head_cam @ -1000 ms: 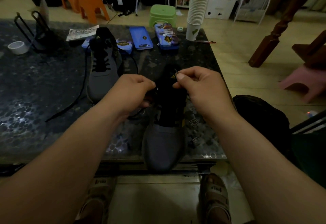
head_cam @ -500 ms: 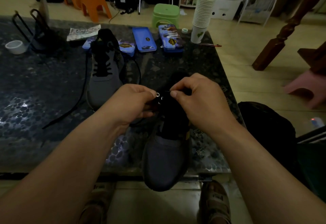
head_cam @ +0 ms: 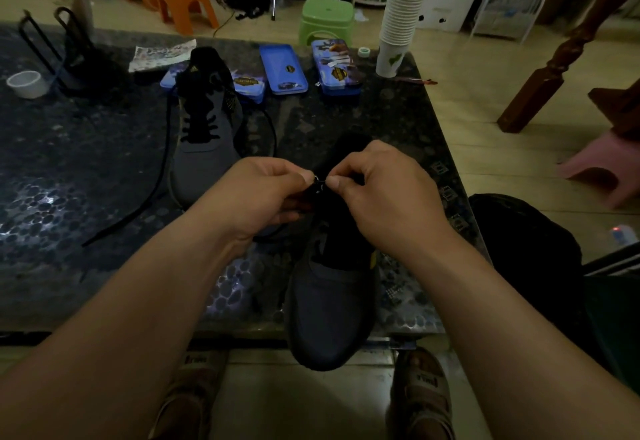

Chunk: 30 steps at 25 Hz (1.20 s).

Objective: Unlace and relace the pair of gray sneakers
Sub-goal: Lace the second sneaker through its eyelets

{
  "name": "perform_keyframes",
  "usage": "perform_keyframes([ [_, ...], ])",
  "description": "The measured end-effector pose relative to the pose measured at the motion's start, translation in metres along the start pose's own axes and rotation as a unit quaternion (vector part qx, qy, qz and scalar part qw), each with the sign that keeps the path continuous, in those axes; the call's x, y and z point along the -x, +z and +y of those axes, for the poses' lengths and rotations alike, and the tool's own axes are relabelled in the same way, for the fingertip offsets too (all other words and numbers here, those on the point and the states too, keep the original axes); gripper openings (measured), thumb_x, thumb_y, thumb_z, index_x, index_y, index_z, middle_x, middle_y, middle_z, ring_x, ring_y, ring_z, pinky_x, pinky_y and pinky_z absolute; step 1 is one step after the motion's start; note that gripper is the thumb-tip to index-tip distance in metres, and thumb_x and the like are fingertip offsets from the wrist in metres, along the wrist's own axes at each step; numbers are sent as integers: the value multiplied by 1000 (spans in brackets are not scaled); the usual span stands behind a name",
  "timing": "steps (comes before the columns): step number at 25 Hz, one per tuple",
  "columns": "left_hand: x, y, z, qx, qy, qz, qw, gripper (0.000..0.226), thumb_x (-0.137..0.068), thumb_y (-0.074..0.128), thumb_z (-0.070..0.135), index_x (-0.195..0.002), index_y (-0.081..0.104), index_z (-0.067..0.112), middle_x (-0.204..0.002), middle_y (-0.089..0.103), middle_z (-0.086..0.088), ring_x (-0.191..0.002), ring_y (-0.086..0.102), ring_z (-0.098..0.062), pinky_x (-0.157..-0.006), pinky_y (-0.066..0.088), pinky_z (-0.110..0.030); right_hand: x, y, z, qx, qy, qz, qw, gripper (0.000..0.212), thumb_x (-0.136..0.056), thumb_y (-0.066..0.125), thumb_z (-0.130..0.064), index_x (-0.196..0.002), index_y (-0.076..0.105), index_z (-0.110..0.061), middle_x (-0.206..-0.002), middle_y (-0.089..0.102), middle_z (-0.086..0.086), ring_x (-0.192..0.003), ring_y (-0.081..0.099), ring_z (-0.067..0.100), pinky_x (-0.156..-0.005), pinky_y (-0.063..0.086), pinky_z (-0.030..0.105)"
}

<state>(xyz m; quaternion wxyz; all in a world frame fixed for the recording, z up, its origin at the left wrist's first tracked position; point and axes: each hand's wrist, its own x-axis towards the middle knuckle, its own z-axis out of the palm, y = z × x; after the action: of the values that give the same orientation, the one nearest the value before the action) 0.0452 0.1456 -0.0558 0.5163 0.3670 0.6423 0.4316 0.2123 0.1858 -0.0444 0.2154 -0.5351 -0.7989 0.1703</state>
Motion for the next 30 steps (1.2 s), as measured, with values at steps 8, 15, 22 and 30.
perform_keyframes([
  [8, 2, 1, 2, -64, 47, 13, 997, 17, -101, 64, 20, -89, 74, 14, -97, 77, -16, -88, 73, -24, -77, 59, -31, 0, 3, -3, 18, 1, 8, 1000, 11, -98, 64, -43, -99, 73, -37, -103, 55, -12, -94, 57, 12, -75, 42, 32],
  [15, 4, 0, 6, -239, 162, 20, 957, 20, -104, 56, 22, -89, 68, 18, -80, 73, -6, -80, 70, -33, -74, 59, -45, 0, 0, -8, 87, -68, 28, 993, 14, -101, 58, -37, -104, 71, -31, -102, 53, -7, -92, 57, 16, -75, 49, 36],
  [22, -6, -10, 7, 155, 42, 100, 982, 18, -97, 47, 13, -81, 56, 10, -93, 73, -7, -88, 74, -20, -77, 56, -33, -13, -30, 11, -217, 49, -43, 974, 20, -94, 73, -19, -111, 71, -29, -90, 69, -9, -75, 64, 3, -64, 49, 20],
  [30, -3, -16, -8, -215, 121, 42, 968, 21, -100, 64, 40, -92, 68, 21, -72, 69, 5, -52, 53, -7, -47, 43, -19, -11, -40, 12, -402, 93, -37, 910, 22, -99, 62, -3, -106, 71, -21, -102, 76, 5, -78, 68, 13, -77, 57, 26],
])
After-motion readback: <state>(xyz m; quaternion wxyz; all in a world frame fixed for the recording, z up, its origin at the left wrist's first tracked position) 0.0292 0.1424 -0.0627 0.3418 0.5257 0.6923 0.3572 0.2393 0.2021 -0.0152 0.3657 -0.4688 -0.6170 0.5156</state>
